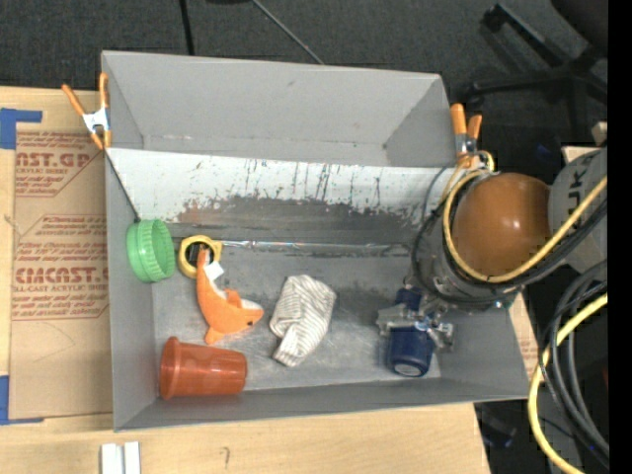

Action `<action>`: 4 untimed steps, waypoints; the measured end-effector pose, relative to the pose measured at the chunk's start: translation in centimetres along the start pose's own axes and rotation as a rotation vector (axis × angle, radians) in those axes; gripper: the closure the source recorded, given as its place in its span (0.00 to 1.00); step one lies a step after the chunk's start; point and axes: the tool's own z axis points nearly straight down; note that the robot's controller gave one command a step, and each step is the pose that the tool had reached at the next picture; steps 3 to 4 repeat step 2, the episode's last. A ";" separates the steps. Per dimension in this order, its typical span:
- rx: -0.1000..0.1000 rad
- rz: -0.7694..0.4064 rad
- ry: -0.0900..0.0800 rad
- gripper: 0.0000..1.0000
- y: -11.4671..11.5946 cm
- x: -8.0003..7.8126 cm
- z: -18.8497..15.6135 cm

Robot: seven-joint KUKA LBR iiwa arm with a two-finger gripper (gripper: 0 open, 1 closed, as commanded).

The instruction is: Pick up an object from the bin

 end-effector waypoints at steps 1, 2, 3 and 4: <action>-0.010 0.003 0.004 1.00 0.3 0.1 -2.0; -0.002 0.004 0.003 1.00 0.1 0.1 -3.8; -0.002 0.004 0.003 1.00 0.1 0.1 -3.8; -0.002 0.004 0.003 1.00 0.1 0.1 -3.8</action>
Offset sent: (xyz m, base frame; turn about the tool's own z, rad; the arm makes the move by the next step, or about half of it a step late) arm 0.0000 0.0000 0.0557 0.0000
